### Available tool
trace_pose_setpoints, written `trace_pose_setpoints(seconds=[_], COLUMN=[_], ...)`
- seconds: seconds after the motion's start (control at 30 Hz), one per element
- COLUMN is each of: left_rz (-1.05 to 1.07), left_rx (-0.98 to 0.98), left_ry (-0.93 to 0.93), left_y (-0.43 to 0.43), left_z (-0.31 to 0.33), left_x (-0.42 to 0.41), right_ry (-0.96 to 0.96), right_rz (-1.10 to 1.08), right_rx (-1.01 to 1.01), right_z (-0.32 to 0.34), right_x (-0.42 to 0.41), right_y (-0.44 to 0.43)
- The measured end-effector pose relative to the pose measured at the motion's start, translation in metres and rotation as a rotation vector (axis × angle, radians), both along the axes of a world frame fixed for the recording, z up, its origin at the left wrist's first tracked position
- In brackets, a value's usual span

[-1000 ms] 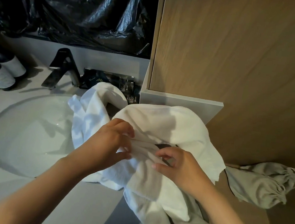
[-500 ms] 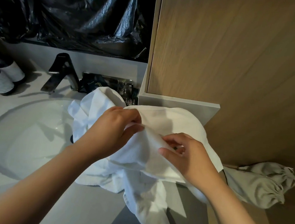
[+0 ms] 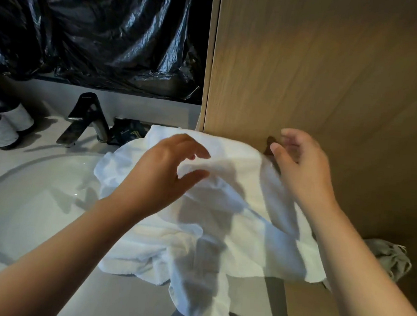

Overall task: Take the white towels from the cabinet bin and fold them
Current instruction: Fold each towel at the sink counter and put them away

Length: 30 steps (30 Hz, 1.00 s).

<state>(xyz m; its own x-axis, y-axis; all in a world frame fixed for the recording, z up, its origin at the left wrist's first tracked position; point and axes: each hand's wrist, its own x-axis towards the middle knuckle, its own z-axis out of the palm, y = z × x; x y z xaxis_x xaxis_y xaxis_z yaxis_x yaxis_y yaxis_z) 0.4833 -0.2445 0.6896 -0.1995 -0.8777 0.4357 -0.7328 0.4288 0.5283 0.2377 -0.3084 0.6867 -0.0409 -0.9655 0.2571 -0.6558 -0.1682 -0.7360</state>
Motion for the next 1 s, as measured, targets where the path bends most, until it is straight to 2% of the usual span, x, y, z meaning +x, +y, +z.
trace_pose_setpoints(seconds=[0.1,0.27,0.47,0.6,0.87,1.0], left_rz=[-0.016,-0.043,0.062,0.071,0.015,-0.021], left_rx=[0.1,0.215,0.253,0.379,0.185,0.052], left_ry=[-0.052,-0.147,-0.228,-0.31,-0.096,-0.046], left_y=[0.002,0.002,-0.004,-0.01,-0.009,-0.01], left_z=[-0.015,-0.031,-0.037,-0.041,-0.028,-0.003], left_x=[0.005,0.008,0.013,0.018,0.021,0.008], right_ry=[0.012,-0.035,0.143,0.146,-0.073,-0.076], right_rz=[0.051,0.213,0.256,0.281,0.284,0.374], right_rx=[-0.001,0.124,0.207,0.318,0.193,0.115], right_z=[-0.004,-0.024,-0.052,-0.06,-0.031,-0.009], right_x=[0.005,0.012,0.024,0.036,0.029,0.032], right_y=[0.019,0.051,0.06,0.056,0.053,0.049])
